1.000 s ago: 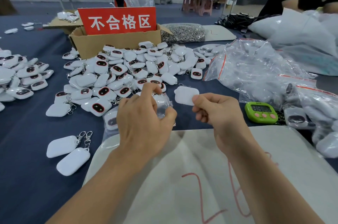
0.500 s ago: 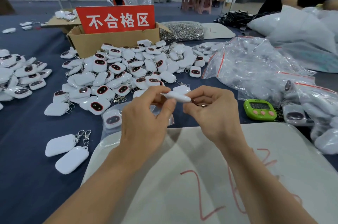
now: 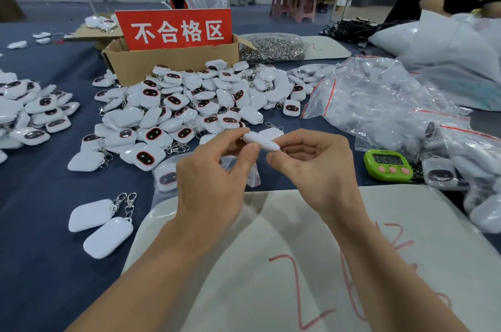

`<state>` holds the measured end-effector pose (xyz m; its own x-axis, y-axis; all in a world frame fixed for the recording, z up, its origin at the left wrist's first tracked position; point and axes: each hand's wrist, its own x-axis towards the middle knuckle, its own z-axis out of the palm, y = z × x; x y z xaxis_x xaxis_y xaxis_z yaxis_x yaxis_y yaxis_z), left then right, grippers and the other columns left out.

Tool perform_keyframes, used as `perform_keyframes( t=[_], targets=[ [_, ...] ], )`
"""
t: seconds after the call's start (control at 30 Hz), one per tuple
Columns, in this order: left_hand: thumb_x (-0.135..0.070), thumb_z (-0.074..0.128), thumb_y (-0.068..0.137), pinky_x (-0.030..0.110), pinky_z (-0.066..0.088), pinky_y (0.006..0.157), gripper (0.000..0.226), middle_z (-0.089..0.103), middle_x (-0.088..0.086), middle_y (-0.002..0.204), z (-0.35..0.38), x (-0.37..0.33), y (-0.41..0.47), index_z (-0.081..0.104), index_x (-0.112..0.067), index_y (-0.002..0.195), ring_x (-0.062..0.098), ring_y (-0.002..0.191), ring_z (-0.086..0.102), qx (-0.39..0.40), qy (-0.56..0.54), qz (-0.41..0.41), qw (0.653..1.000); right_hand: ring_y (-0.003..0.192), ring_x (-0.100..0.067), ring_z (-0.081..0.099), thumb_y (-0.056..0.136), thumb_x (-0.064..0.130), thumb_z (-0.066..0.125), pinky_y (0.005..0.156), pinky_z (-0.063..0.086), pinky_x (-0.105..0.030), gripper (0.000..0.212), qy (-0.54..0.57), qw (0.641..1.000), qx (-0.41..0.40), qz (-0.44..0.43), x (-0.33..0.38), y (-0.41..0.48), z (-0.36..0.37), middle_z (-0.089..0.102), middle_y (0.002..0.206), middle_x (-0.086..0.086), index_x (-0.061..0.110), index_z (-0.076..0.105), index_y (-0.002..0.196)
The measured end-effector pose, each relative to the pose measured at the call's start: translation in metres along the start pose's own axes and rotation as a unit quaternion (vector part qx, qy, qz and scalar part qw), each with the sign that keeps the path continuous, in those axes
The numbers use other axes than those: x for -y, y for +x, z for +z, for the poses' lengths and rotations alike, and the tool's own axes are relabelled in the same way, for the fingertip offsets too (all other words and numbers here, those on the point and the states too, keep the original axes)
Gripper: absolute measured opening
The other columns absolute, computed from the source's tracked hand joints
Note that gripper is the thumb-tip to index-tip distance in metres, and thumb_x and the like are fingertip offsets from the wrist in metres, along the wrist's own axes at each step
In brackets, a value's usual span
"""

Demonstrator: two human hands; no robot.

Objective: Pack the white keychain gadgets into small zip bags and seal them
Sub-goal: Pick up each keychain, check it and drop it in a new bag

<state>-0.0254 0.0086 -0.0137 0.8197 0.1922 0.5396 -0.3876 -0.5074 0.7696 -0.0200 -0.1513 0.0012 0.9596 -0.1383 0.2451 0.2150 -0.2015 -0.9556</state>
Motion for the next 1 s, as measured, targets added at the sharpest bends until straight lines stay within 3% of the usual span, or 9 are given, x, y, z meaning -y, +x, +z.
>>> perform_keyframes(
  t=[0.17,0.33,0.43,0.5,0.63,0.73,0.83,0.9,1.0],
  targets=[
    [-0.044,0.069,0.089,0.043,0.057,0.083,0.029,0.078,-0.015,0.093,-0.003,-0.002,0.0,0.079,-0.032,0.112,0.017,0.09,0.073,-0.015,0.024,0.015,0.999,0.071,-0.011,0.075,0.078,0.008,0.086,0.072,0.058,-0.028,0.018,-0.013,1.0,0.001,-0.008,-0.003,0.0,-0.001,0.079,0.077,0.008,0.025,0.082,0.082],
    [-0.056,0.06,0.091,0.047,0.054,0.074,0.032,0.078,-0.011,0.084,-0.006,-0.002,0.0,0.081,-0.037,0.105,0.025,0.081,0.07,-0.021,0.057,0.04,0.997,0.076,-0.018,0.074,0.07,0.027,0.084,0.073,0.059,-0.03,0.023,-0.004,0.998,-0.016,-0.054,-0.001,-0.002,0.0,0.079,0.083,0.005,0.023,0.083,0.092],
    [-0.053,0.062,0.09,0.038,0.049,0.072,0.026,0.076,-0.014,0.081,-0.004,-0.002,-0.001,0.08,-0.039,0.102,0.012,0.075,0.065,-0.013,0.05,0.059,0.997,0.083,-0.023,0.076,0.077,0.018,0.084,0.075,0.061,-0.035,0.016,0.047,0.997,-0.003,-0.057,0.0,-0.001,-0.002,0.081,0.088,0.001,0.017,0.084,0.093],
    [-0.05,0.064,0.09,0.031,0.047,0.072,0.027,0.072,-0.02,0.092,-0.004,-0.001,-0.002,0.069,-0.045,0.116,0.01,0.078,0.062,-0.001,0.048,0.079,0.996,0.071,-0.015,0.072,0.083,0.008,0.081,0.065,0.056,-0.026,0.01,0.078,0.996,0.013,-0.035,0.001,-0.001,-0.002,0.08,0.083,-0.002,0.014,0.084,0.091],
    [-0.049,0.074,0.077,0.013,0.045,0.094,0.068,0.061,-0.044,0.116,-0.001,0.002,-0.001,0.049,-0.052,0.14,-0.004,0.103,0.061,0.061,0.047,0.08,0.994,0.055,-0.015,0.048,0.094,0.011,0.07,0.053,0.04,-0.021,0.018,0.124,0.991,0.023,0.039,0.001,-0.002,-0.002,0.059,0.059,-0.013,0.008,0.082,0.081],
    [-0.033,0.078,0.082,0.016,0.045,0.102,0.058,0.058,-0.033,0.133,-0.001,0.006,0.001,0.058,-0.04,0.135,-0.012,0.117,0.057,0.082,0.017,0.128,0.988,0.053,-0.02,0.045,0.099,0.014,0.062,0.052,0.037,-0.024,0.03,0.136,0.987,0.066,0.052,0.002,-0.002,-0.004,0.057,0.06,-0.015,0.0,0.076,0.077],
    [-0.043,0.069,0.089,0.034,0.051,0.094,0.027,0.072,-0.025,0.109,-0.003,0.009,0.004,0.073,-0.036,0.115,-0.005,0.102,0.064,0.062,0.013,0.143,0.988,0.057,-0.02,0.052,0.102,0.02,0.061,0.056,0.044,-0.025,0.031,0.123,0.989,0.073,0.035,0.004,-0.003,0.0,0.068,0.069,-0.017,0.007,0.082,0.084],
    [-0.048,0.063,0.092,0.026,0.048,0.084,0.019,0.072,-0.024,0.091,-0.004,0.007,0.004,0.073,-0.038,0.105,0.001,0.085,0.063,0.051,0.035,0.13,0.99,0.066,-0.02,0.056,0.098,0.029,0.063,0.064,0.047,-0.028,0.029,0.12,0.989,0.083,0.02,0.005,-0.003,0.001,0.071,0.074,-0.015,0.012,0.084,0.088],
    [-0.054,0.061,0.091,0.015,0.041,0.074,0.022,0.067,-0.026,0.087,-0.004,0.004,0.003,0.066,-0.042,0.108,0.003,0.08,0.059,0.037,0.057,0.099,0.993,0.068,-0.013,0.057,0.091,0.025,0.067,0.064,0.047,-0.022,0.02,0.096,0.99,0.108,0.003,0.004,-0.002,0.001,0.072,0.076,-0.011,0.015,0.084,0.089]
  ],
)
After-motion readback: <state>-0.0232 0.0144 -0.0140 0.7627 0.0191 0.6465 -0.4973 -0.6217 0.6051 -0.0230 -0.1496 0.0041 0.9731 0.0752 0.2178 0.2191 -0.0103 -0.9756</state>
